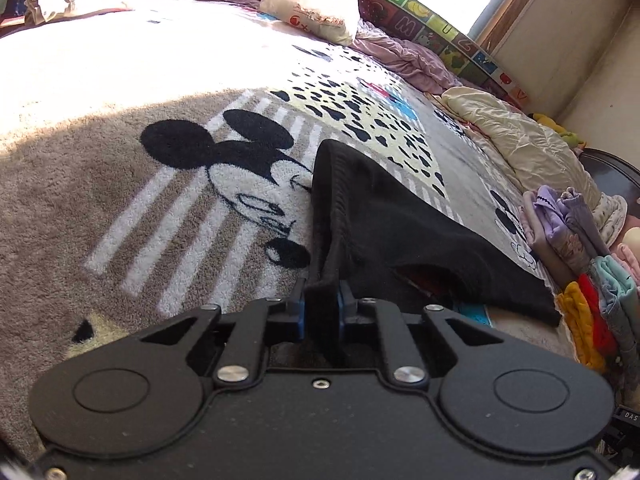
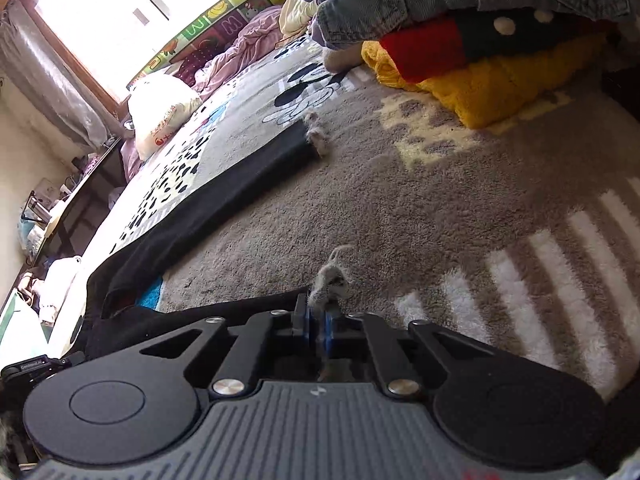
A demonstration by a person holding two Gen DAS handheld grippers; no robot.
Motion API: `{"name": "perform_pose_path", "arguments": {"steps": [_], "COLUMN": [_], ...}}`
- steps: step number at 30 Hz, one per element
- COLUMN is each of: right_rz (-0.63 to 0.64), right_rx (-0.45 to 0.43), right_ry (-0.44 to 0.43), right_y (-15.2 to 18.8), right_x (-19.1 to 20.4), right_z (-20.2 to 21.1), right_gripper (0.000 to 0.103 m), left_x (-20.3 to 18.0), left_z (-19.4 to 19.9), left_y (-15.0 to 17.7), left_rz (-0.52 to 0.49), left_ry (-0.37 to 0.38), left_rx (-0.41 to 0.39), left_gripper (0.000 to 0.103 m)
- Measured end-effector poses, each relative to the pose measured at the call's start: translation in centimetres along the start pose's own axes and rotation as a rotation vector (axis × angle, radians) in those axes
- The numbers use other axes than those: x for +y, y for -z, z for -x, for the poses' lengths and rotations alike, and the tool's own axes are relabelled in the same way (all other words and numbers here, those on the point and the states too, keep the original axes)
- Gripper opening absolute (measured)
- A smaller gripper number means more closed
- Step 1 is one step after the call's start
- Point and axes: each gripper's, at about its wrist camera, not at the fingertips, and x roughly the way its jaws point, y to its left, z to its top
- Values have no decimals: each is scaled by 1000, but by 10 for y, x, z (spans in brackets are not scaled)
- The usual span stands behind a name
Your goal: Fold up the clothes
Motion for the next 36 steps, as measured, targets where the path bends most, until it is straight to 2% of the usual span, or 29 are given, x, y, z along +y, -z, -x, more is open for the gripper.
{"name": "perform_pose_path", "arguments": {"steps": [1,2,3,5,6,7,8,9,10,12,17,19,20,21,23,24,25,27,29,33,35,36], "right_rz": [-1,-7,-12,-56,-72,-67,-37,-8,35,131,358,427,438,449,437,431,451,551,558,571,589,611], "right_rx": [-46,-78,-87,-13,-10,-27,-64,-100,-140,-179,-13,48,54,61,110,142,110,102,70,6,23,37], "right_ry": [3,33,72,153,142,146,159,172,181,139,-151,-237,-264,-290,-240,-210,-233,-227,-244,-279,-346,-345], "right_y": [-1,-3,-4,-2,-2,-4,-5,-7,-7,-7,4,15,20,24,32,36,38,44,46,51,52,53], "right_x": [3,4,3,-10,-13,-10,-3,5,15,37,115,145,153,161,160,157,154,153,153,153,161,166], "right_z": [12,20,22,8,7,12,18,25,31,37,0,-23,-36,-49,-77,-88,-83,-72,-69,-62,-71,-78], "right_gripper": [9,8,8,15,15,17,29,46,48,48,46,45,45,43,43,41,41,40,40,41,41,40], "left_x": [0,1,3,2,0,-4,-9,-15,-21,-40,-91,-101,-102,-101,-97,-91,-85,-76,-72,-71,-71,-73], "left_z": [-3,-11,-14,-4,4,11,15,13,11,-1,-33,-49,-62,-64,-60,-58,-57,-54,-54,-66,-74,-76], "left_y": [2,6,9,5,2,0,-2,-2,-2,3,18,22,24,26,29,28,27,24,20,12,13,14], "left_rz": [-11,-26,-38,-30,-31,-52,-85,-116,-145,-221,-416,-464,-493,-518,-567,-552,-525,-498,-484,-492,-502,-505], "left_ry": [-9,-33,-39,-42,-46,-52,-37,8,61,129,257,235,197,204,245,263,280,302,310,332,312,305], "left_rx": [33,84,97,51,10,-29,-47,-26,4,73,193,220,263,271,263,253,241,218,189,192,179,169], "left_gripper": [16,23,27,30,39,39,39,39,39,38,35,36,34,34,36,35,35,35,35,34,30,29]}}
